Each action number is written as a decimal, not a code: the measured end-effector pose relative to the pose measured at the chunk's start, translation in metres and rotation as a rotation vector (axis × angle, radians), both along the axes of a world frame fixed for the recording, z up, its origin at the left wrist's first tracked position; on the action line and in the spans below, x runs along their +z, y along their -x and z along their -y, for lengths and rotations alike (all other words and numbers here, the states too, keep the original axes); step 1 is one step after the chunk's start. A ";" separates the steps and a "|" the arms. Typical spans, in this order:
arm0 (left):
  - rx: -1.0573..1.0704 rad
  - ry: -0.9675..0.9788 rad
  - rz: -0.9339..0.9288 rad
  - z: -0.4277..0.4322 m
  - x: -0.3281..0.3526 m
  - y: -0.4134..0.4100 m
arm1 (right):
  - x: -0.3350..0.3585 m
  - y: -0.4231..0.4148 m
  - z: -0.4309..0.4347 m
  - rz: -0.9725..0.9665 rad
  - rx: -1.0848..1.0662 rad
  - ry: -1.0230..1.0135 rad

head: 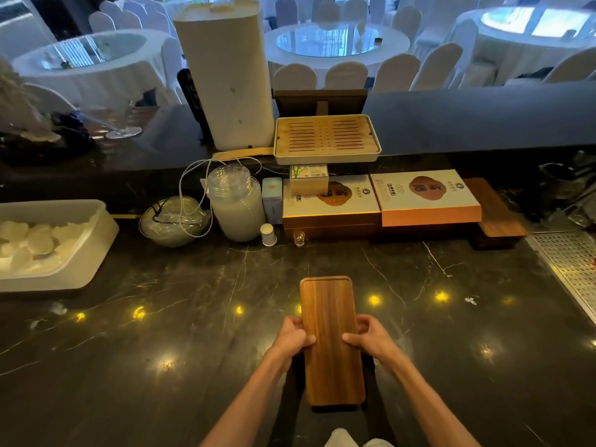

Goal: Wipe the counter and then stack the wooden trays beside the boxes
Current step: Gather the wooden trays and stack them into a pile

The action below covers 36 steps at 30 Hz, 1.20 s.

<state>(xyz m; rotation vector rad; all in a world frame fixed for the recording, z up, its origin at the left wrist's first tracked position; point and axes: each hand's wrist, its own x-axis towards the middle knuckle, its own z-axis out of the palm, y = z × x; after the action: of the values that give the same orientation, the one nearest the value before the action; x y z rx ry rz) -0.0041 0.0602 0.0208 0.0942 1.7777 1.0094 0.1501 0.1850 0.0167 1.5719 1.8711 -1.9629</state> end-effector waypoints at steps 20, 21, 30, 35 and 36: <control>-0.189 -0.573 -0.376 0.029 0.044 -0.018 | 0.025 -0.034 0.017 -0.254 0.237 -0.444; -0.171 -0.608 -0.382 0.029 0.047 -0.021 | 0.028 -0.037 0.019 -0.295 0.236 -0.376; 0.142 -0.678 -0.299 0.011 0.069 -0.037 | 0.072 -0.013 0.040 -0.731 -0.166 -0.204; 0.246 -0.733 -0.352 0.009 0.067 -0.056 | 0.079 0.007 0.060 -0.675 -0.397 -0.368; 0.254 -0.753 -0.360 0.010 0.068 -0.060 | 0.079 0.007 0.062 -0.678 -0.401 -0.372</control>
<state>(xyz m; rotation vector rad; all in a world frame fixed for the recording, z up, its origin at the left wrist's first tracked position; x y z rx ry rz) 0.0558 0.0501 0.0887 0.5575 1.6494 1.9058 0.1428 0.1231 0.0962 1.5884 2.4245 -2.7197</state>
